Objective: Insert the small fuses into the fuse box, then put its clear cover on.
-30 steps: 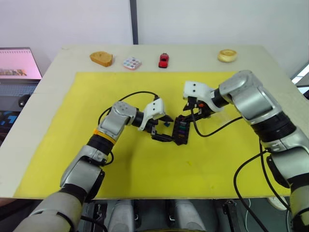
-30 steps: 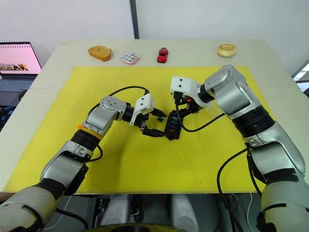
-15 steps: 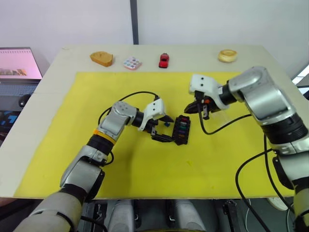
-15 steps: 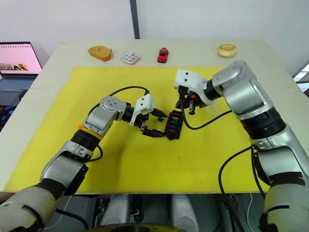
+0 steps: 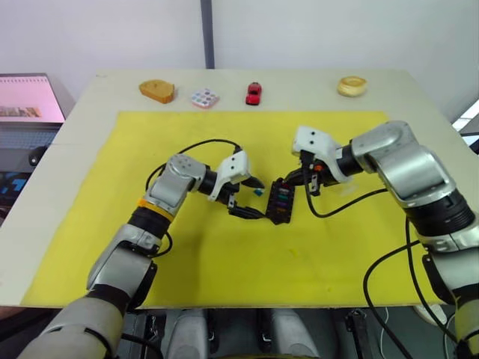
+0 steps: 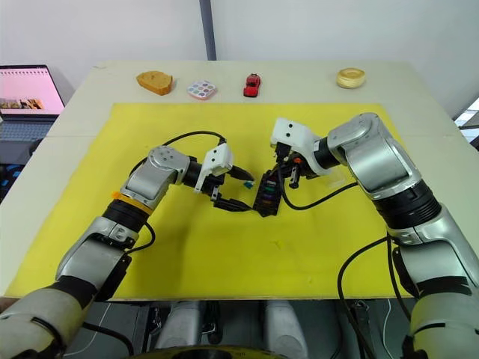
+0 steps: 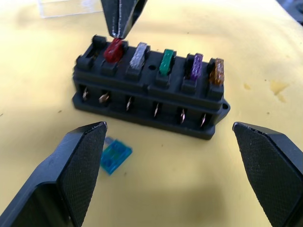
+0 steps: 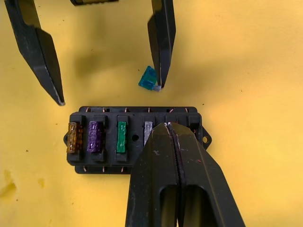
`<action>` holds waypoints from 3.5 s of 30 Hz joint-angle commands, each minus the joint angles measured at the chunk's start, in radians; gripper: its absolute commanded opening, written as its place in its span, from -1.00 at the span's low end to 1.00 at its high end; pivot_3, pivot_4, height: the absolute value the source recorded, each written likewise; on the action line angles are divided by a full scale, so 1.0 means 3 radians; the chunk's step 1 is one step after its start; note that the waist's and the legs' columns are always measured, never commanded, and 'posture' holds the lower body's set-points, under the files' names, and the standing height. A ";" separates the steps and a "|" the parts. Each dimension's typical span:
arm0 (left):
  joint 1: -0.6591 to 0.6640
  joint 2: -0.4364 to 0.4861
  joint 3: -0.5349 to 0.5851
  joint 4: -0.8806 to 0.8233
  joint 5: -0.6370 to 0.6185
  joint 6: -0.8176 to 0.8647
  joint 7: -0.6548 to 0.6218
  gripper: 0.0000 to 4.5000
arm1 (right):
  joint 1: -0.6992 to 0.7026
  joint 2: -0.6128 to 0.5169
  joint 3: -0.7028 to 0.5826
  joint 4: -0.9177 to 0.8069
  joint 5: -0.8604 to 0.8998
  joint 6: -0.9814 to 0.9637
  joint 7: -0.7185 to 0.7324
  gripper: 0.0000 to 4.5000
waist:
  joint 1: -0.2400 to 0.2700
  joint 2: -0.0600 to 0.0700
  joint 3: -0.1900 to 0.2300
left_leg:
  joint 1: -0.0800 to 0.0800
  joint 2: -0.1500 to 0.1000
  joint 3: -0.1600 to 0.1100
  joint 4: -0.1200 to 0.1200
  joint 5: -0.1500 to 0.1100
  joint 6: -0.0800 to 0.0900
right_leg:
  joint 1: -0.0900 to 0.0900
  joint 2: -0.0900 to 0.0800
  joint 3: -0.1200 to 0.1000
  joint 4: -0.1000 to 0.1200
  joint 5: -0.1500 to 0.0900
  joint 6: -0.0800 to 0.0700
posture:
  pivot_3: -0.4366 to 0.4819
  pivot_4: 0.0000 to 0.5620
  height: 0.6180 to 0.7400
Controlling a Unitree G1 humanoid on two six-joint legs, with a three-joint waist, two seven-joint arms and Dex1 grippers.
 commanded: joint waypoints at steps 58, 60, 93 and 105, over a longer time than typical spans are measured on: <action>-0.0048 0.0021 0.0072 -0.0138 -0.0061 -0.0020 0.0021 1.00 | 0.0100 -0.0034 0.0051 0.0252 0.0046 -0.0241 -0.0095 -0.99 | -0.0002 0.0000 0.0000 | 0.0000 0.0000 0.0000 0.0001 0.0000 0.0000 | 0.0001 0.0000 0.0000 0.0000 0.0000 0.0000 | -0.05 -0.47 1.00; -0.0047 0.0019 0.0072 -0.0140 -0.0062 -0.0017 0.0022 1.00 | 0.0106 -0.0033 0.0065 0.0238 0.0034 -0.0247 -0.0103 -0.99 | -0.0002 0.0000 0.0000 | 0.0000 0.0000 0.0000 0.0001 0.0000 0.0000 | 0.0001 0.0000 0.0000 0.0000 0.0000 0.0000 | -0.05 -0.47 1.00; 0.0129 0.1623 0.0789 -0.0536 -0.0540 0.0649 -0.0460 1.00 | 0.1351 -0.1473 -0.1777 -0.0430 0.0746 -0.0447 0.0150 -0.04 | -0.0005 0.0000 0.0000 | 0.0000 0.0000 -0.0002 -0.0001 0.0000 0.0000 | 0.0002 0.0000 0.0000 -0.0002 0.0000 0.0000 | -0.05 -0.47 1.00; 0.0344 0.1469 0.0855 -0.1002 -0.0825 0.1314 -0.0204 1.00 | 0.1399 -0.1355 -0.1955 -0.0670 0.1051 -0.0325 -0.0146 0.99 | -0.0002 0.0000 0.0000 | 0.0003 0.0000 -0.0002 0.0000 0.0000 -0.0001 | 0.0004 0.0000 0.0002 0.0001 0.0000 0.0001 | -0.05 -0.47 1.00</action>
